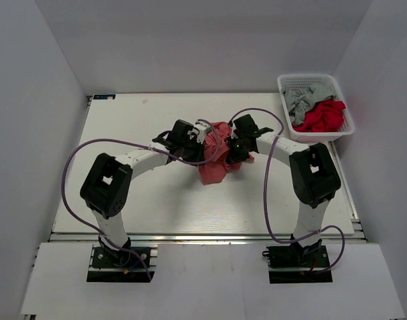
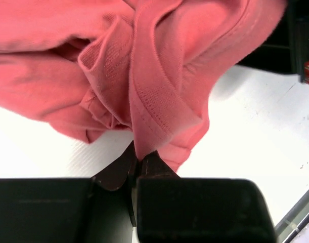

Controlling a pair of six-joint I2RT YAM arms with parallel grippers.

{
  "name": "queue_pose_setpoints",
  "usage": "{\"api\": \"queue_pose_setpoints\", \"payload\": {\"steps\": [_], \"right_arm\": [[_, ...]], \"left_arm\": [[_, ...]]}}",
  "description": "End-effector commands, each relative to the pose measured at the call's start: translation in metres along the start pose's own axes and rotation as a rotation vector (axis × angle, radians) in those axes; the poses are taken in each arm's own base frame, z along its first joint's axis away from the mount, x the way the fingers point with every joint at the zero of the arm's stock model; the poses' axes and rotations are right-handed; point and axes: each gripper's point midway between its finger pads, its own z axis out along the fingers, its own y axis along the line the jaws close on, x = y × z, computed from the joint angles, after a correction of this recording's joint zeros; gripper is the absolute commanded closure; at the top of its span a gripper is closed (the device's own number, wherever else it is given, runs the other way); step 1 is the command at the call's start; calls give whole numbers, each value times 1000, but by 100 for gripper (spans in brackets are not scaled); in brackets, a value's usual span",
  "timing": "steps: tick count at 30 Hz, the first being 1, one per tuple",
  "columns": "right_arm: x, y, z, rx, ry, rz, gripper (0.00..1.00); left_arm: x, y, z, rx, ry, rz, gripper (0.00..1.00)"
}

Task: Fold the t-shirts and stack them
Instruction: Flatten out the tshirt

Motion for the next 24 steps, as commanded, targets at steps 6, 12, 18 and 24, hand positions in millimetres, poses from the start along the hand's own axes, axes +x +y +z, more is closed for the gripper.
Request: {"api": "queue_pose_setpoints", "payload": {"steps": [6,12,18,24], "right_arm": [[-92,-9,-114,230,-376,-77,100],[-160,4,-238,349,-703,-151,100],[-204,36,-375,374,-1045,-250,100],[-202,83,-506,306,-1342,-402,100]], "left_arm": [[-92,17,-79,-287,-191,6,100],[-192,26,-199,-563,-529,44,100],[-257,7,-320,-700,-869,155,100],[-284,-29,-425,-717,-1135,226,100]]}}
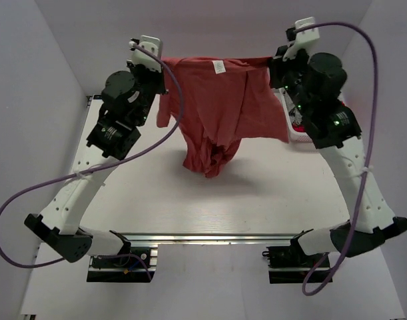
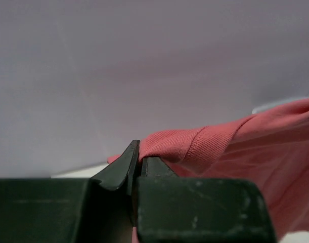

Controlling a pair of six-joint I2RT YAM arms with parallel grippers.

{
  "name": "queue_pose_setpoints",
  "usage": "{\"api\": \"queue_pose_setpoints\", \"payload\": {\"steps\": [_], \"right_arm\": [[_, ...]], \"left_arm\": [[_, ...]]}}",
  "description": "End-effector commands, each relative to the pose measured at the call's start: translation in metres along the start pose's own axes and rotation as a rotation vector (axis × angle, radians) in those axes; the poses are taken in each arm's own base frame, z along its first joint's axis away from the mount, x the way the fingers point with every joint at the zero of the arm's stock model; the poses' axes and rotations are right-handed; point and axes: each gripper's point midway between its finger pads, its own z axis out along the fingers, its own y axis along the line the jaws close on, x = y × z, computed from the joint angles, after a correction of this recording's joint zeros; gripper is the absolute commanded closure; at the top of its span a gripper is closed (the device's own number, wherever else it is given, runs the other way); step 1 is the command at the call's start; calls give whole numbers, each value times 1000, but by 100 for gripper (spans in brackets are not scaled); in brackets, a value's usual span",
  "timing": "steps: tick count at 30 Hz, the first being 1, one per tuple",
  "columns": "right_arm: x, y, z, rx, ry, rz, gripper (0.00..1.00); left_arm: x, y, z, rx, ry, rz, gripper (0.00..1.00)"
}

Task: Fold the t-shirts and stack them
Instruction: Flatten out the tshirt

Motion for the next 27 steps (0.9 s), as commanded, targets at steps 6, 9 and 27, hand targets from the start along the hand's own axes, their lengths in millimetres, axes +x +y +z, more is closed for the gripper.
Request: {"api": "queue_pose_setpoints", "payload": {"steps": [6,9,27], "right_arm": [[-150,-12,-117,-91,-451,-146,100],[-170,-11,-156,-132,-533,-174,100],[-195,11,-242,-315,-715,-178,100]], "left_arm": [[-139,47,-72,-48,-372,11,100],[-166,49,-104,9,-467,26,100],[-247,43,-171,195,-646,-13,100]]}}
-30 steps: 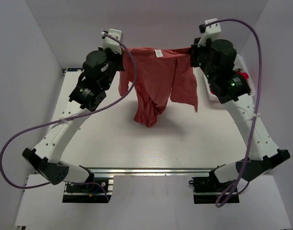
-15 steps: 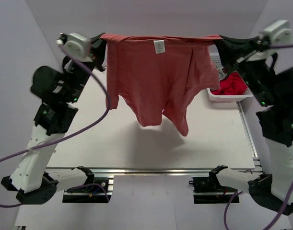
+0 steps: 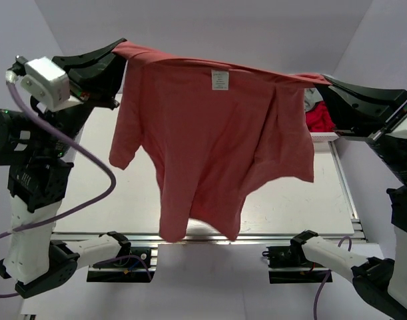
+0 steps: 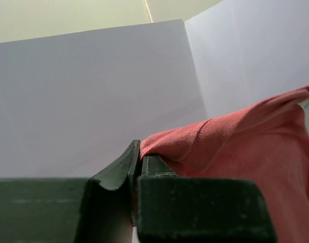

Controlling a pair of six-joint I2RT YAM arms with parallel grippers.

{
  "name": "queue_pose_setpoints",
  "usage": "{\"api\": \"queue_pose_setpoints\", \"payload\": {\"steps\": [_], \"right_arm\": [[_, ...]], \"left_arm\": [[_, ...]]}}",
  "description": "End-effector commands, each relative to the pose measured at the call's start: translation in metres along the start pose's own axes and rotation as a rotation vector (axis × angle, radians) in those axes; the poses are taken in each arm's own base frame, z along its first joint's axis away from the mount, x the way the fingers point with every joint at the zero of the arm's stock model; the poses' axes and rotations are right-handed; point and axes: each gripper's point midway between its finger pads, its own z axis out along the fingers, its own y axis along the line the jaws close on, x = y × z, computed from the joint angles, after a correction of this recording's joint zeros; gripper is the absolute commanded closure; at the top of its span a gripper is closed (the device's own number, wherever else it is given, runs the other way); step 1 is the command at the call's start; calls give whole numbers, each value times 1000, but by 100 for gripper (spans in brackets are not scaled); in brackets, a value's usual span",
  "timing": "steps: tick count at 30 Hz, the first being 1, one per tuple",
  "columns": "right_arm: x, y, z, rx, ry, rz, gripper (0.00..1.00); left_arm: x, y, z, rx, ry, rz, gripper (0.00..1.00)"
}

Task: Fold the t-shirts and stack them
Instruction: Flatten out the tshirt

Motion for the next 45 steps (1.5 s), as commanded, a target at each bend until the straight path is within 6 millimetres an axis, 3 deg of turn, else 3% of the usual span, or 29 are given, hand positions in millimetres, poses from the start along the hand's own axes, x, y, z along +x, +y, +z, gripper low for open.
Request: {"api": "queue_pose_setpoints", "payload": {"steps": [1,5,6,7,8,9,11,12,14,15,16,17,18,19,20,21,22,24,30,32,34,36,37,38,39,40,42,43,45], "right_arm": [[5,-38,4,191,-7,-44,100],[89,-69,21,372,163,20,100],[141,-68,29,389,258,48,100],[158,-72,29,422,282,61,100],[180,-88,20,539,336,61,100],[237,-83,15,563,455,78,100],[304,-83,13,624,588,115,100],[336,-81,4,646,660,120,100],[424,-70,-6,654,836,175,100],[446,-71,-13,674,882,193,100],[505,-59,-22,651,1010,215,100],[518,-65,-25,659,1049,217,100],[532,-65,-28,679,1079,244,87],[538,-83,-12,694,1065,263,70],[563,-73,-25,664,1161,284,50],[570,-70,-20,627,1165,306,20],[570,-81,-9,641,1147,296,11],[588,-77,-19,632,1219,297,11],[583,-61,-26,569,1254,347,11],[580,-48,-27,525,1267,396,11],[584,-17,-50,483,1346,490,11],[580,-4,-59,462,1362,541,11],[575,0,-62,471,1359,556,11],[580,10,-78,473,1400,574,11],[574,17,-89,470,1422,580,11],[578,26,-102,479,1458,598,11],[576,38,-113,460,1483,640,11],[578,54,-129,437,1522,664,11],[568,75,-125,359,1489,768,11]], "left_arm": [[-4,48,2,-241,8,23,100],[103,69,26,-396,232,32,100],[142,77,22,-474,318,51,100],[184,79,25,-516,396,63,100],[208,92,18,-624,444,96,100],[250,94,9,-659,530,121,100],[307,104,-6,-757,662,203,100],[364,107,-18,-781,794,252,100],[427,99,-28,-756,890,206,100],[454,103,-38,-760,940,199,100],[507,96,-53,-755,1021,181,100],[523,100,-48,-760,1018,158,94],[541,102,-58,-776,1077,157,75],[587,96,-75,-778,1170,147,57],[583,108,-57,-795,1137,123,33],[594,102,-60,-771,1181,111,1],[602,104,-58,-749,1190,94,0],[609,100,-52,-728,1191,68,0],[588,94,-61,-710,1189,-9,0],[577,80,-77,-685,1247,-66,0],[567,58,-101,-654,1305,-156,0],[558,41,-117,-642,1325,-235,0],[566,17,-145,-587,1402,-265,0],[563,11,-154,-580,1403,-286,0],[541,-1,-150,-548,1362,-335,0],[546,-20,-180,-524,1427,-378,0],[540,-39,-191,-480,1414,-461,0],[545,-58,-216,-468,1457,-522,0],[532,-70,-215,-431,1399,-595,0]]}}
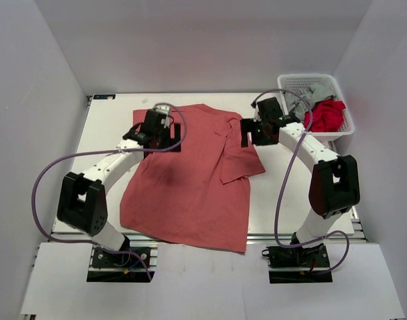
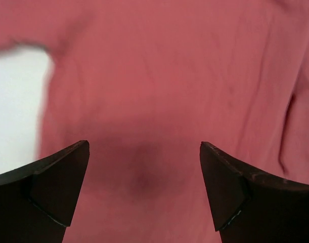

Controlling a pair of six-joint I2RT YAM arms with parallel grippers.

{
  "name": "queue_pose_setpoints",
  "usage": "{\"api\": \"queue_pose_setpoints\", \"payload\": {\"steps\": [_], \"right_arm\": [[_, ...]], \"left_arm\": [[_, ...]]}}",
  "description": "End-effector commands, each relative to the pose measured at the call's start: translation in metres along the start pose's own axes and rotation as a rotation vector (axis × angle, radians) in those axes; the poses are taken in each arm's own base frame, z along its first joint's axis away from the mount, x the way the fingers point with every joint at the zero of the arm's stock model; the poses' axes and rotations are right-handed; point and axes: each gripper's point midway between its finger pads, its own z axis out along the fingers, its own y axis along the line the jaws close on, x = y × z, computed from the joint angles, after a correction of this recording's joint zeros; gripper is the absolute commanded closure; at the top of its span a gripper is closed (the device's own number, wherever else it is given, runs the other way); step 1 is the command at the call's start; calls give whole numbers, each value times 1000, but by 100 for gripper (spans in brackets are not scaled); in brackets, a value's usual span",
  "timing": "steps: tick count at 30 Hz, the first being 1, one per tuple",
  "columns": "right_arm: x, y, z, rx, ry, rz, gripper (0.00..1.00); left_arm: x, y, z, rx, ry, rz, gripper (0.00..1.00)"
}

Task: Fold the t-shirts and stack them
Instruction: Flatten out the tshirt

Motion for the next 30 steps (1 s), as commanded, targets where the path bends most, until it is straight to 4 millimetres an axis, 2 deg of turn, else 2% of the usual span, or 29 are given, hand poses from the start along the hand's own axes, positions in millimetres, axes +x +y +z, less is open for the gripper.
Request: {"api": "queue_pose_setpoints", "payload": {"steps": [1,2,3,4,5,6,8,11,12,13,17,18,19,21,23,26,28,29,30], "right_arm": [[35,32,-11,-183,71,59,11],[39,35,-8,-200,75,77,11],[49,39,-5,-226,102,91,18],[54,40,-2,-230,116,111,20],[61,37,4,-210,142,129,20],[63,34,7,-191,149,146,20],[72,21,18,-114,167,158,20],[86,8,30,-45,199,177,31],[87,6,37,-28,196,190,36],[89,2,43,-10,207,200,48],[96,-4,60,19,236,249,57],[102,-8,67,29,257,265,64],[103,-17,68,83,255,277,76],[112,-30,68,123,273,309,81],[115,-47,68,178,266,350,81],[128,-61,68,204,290,372,86],[133,-78,66,245,295,397,88],[133,-82,65,255,292,403,88],[133,-90,63,279,288,412,90]], "left_arm": [[37,-30,-12,196,49,-96,0],[41,-34,-13,219,48,-111,0],[54,-37,-11,240,79,-121,0],[55,-38,-12,252,83,-121,0],[60,-40,-12,258,98,-132,0],[74,-39,-6,250,155,-141,0],[85,-38,-2,235,197,-152,0],[113,-33,6,205,275,-173,0],[118,-25,7,182,284,-180,0],[119,-22,7,170,292,-205,0],[134,-3,9,63,315,-212,0],[135,0,9,41,317,-219,0],[136,4,9,19,318,-216,0],[142,12,11,-22,330,-208,0],[150,21,16,-81,348,-206,0],[165,36,23,-161,413,-192,0],[166,43,27,-195,435,-180,0],[158,47,31,-204,423,-176,0],[159,52,35,-220,429,-168,0]]}}
